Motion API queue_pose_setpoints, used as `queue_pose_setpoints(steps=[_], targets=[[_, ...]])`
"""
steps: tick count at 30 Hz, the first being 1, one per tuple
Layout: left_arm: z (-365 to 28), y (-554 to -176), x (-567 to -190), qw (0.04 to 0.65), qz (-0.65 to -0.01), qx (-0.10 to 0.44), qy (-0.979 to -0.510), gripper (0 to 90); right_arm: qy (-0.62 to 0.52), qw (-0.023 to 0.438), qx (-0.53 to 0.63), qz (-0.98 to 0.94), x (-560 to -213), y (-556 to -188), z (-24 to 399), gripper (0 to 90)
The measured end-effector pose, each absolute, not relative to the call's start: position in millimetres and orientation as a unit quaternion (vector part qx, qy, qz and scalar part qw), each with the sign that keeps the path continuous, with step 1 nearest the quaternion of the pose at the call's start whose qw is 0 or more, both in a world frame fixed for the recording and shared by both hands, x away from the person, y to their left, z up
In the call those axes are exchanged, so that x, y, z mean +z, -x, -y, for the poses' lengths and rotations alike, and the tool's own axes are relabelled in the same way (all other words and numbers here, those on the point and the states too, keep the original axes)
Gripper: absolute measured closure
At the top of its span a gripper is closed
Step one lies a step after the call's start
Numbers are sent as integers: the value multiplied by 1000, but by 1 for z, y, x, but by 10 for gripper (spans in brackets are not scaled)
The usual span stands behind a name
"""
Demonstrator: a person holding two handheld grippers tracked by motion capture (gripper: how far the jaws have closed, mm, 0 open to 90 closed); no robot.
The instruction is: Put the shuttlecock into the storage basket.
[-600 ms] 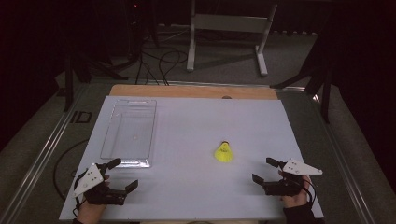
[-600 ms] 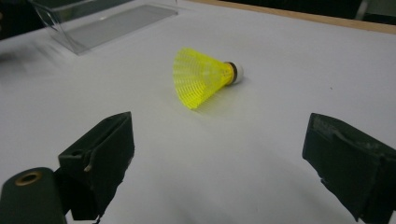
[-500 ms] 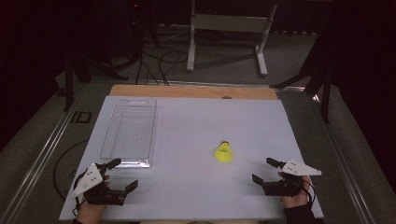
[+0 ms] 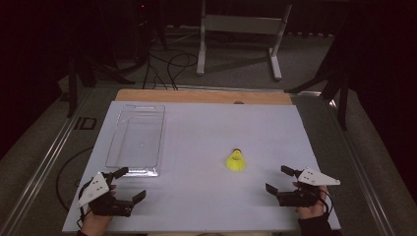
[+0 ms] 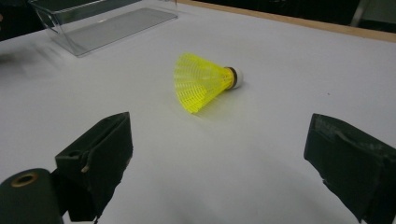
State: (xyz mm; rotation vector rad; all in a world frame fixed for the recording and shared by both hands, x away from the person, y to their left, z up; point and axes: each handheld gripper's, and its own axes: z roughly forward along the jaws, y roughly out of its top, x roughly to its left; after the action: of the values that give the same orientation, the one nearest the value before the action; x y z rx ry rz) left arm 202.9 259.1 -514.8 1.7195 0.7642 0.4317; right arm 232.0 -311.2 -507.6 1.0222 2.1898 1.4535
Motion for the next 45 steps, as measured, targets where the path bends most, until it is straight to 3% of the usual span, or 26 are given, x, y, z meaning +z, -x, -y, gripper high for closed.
queue_pose_setpoints(steps=[27,45], targets=[[-240,-214,-488,549,-320,176,-752,1,-364,169,500,-767,-509,-232,307,83],[-196,-239,-450,499,-256,104,-821,1,-363,162,498,-771,-509,-233,306,83]])
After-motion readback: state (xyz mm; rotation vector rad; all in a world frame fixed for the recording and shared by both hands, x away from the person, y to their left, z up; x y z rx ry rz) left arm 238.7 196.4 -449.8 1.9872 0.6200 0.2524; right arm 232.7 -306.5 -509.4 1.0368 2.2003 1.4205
